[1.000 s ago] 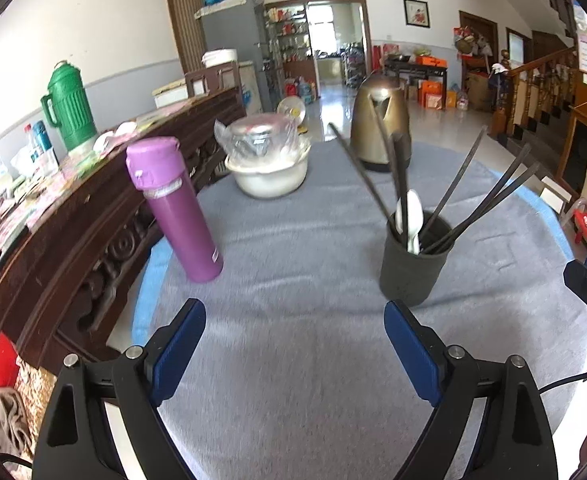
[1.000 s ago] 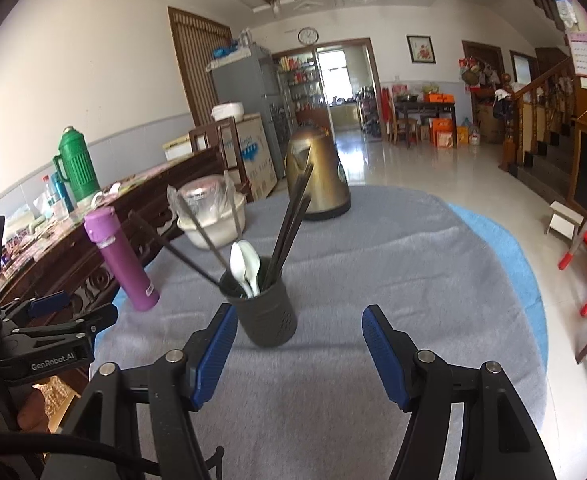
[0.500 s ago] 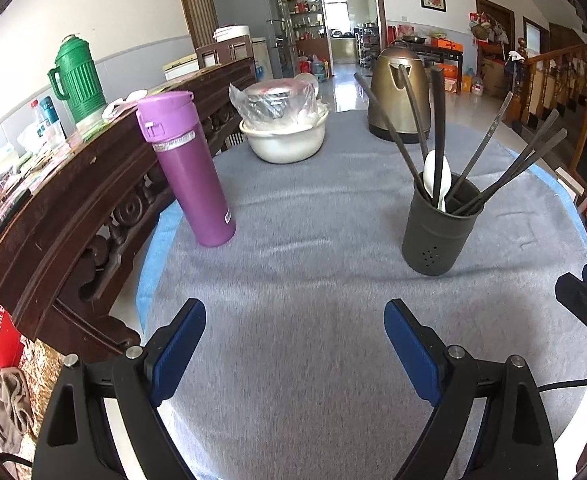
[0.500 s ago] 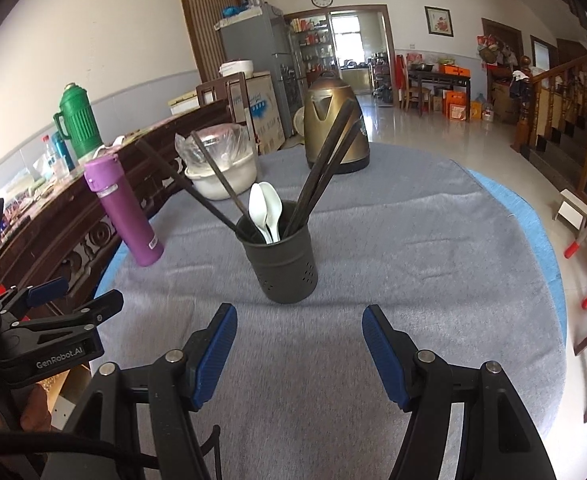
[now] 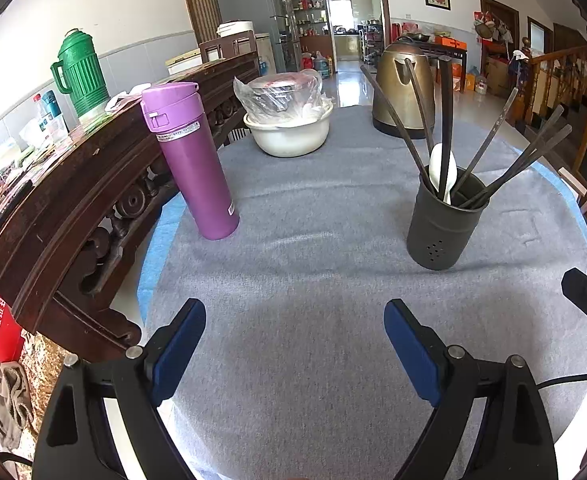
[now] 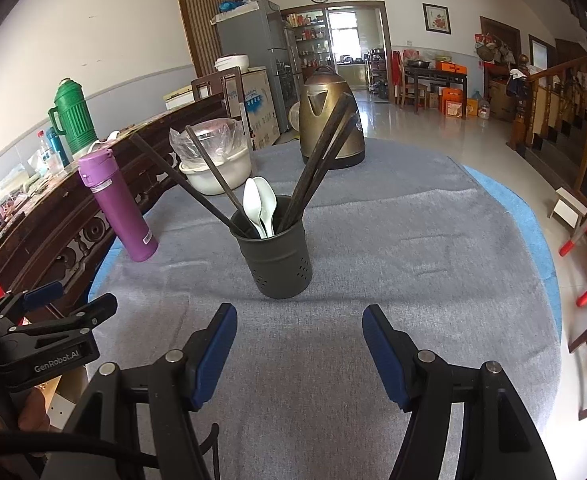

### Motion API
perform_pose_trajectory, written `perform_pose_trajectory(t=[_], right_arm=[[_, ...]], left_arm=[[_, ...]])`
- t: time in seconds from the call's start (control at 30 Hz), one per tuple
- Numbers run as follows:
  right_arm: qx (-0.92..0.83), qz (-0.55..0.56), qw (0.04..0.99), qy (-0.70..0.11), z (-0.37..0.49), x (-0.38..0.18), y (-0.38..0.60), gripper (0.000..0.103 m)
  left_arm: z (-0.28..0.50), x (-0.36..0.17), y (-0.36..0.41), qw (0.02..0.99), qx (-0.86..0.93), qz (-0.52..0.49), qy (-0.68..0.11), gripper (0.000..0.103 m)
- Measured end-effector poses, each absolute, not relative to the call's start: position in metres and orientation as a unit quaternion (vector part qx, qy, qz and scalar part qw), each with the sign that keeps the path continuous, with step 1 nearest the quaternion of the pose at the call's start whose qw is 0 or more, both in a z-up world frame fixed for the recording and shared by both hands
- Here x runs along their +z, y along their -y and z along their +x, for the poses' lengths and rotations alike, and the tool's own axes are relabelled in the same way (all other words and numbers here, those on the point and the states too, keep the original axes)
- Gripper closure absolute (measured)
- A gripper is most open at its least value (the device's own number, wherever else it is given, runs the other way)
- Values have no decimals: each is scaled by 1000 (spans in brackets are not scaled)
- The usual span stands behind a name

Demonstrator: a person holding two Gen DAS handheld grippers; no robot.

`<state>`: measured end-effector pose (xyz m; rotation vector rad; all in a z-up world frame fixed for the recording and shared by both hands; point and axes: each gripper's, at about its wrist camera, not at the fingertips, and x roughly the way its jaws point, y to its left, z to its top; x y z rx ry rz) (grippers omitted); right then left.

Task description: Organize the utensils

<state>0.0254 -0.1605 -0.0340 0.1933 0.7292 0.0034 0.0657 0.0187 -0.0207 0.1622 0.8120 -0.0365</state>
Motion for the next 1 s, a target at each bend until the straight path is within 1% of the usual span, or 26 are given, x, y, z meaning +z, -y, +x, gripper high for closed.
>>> perform_pose_trajectory(t=[0.6,1.0], right_arm=[[-3,103,926,-364,27,-36,161,34],[-9,102,929,-356,24,-33,160,34]], left_arm=[[65,-23,-22,914,-14,75,-398,12],[63,-20,-25,916,-14,72,-396,12]])
